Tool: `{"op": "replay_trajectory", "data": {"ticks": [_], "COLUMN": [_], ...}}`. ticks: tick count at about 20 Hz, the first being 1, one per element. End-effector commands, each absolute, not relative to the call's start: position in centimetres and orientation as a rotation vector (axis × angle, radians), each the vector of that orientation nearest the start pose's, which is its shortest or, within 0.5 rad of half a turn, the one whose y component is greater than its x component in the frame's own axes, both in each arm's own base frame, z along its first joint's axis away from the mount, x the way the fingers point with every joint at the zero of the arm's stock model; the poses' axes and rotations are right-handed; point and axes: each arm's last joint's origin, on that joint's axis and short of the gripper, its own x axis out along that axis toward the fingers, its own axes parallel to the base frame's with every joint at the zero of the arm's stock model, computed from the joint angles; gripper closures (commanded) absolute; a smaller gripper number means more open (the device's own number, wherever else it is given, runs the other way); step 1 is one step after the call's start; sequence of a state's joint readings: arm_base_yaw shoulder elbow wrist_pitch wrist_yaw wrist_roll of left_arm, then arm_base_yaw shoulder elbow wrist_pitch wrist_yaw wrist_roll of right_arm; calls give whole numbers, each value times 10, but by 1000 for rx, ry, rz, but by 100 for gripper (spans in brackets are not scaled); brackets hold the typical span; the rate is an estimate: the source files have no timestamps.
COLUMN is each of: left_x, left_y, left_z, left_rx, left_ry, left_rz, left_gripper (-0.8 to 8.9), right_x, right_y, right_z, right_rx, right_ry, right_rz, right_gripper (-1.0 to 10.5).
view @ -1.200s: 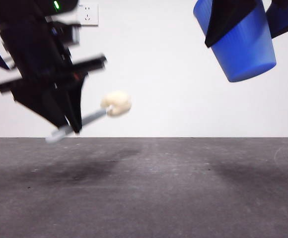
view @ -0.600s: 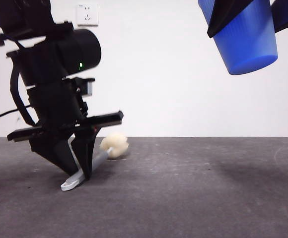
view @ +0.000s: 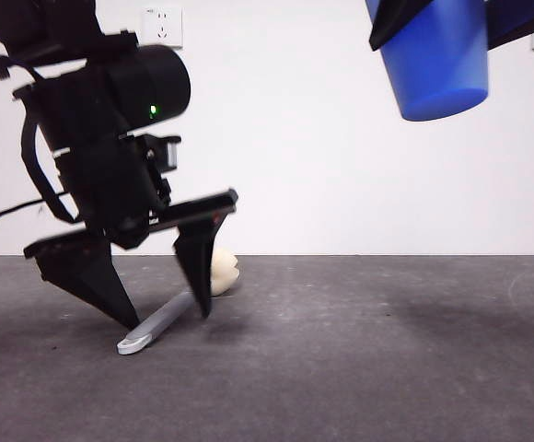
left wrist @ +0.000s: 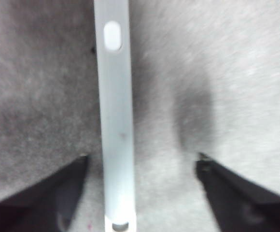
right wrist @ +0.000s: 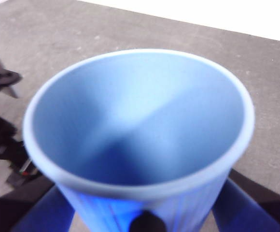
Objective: Pick up the cup brush,pick up the cup,insert the brush into the cup,clean the cup,put the cup brush back,put the cup back to the fixed position on the table
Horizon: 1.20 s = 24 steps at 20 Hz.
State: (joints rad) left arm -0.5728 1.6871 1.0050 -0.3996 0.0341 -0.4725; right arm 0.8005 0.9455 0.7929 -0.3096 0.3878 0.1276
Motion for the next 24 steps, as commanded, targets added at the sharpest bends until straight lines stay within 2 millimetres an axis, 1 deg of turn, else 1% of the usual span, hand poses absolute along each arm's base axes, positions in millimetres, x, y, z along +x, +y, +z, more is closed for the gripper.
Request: {"op": "replay_trajectory", "data": {"ticks": [1, 4, 6, 10, 13, 15, 18, 20, 24], "left_x": [266, 253, 240, 208, 183, 169, 154, 150, 149], "left_y": [-174, -165, -157, -139, -124, -115, -105, -102, -102], "left_z": [188, 217, 240, 287, 311, 321, 329, 331, 332], "left_rx": [-104, -71, -57, -103, -112, -117, -120, -121, -122], "left_ry": [1116, 1058, 1004, 880, 805, 779, 766, 756, 751], "left_rz": [-317, -364, -397, -493, -524, -532, -534, -530, -530], "left_gripper": [396, 396, 396, 396, 396, 396, 396, 397, 396], "right_x": [160, 179, 191, 211, 230, 242, 259, 267, 275], "right_y": [139, 141, 142, 144, 146, 148, 143, 138, 133], "right_z": [292, 273, 253, 213, 190, 176, 155, 145, 131], "right_rx": [-96, -61, -42, -35, -51, -60, -50, -51, -70], "right_ry": [404, 389, 403, 421, 416, 398, 404, 396, 397], "right_rz": [379, 376, 403, 412, 402, 431, 415, 418, 428], "right_gripper": [959, 959, 959, 959, 959, 959, 959, 959, 959]}}
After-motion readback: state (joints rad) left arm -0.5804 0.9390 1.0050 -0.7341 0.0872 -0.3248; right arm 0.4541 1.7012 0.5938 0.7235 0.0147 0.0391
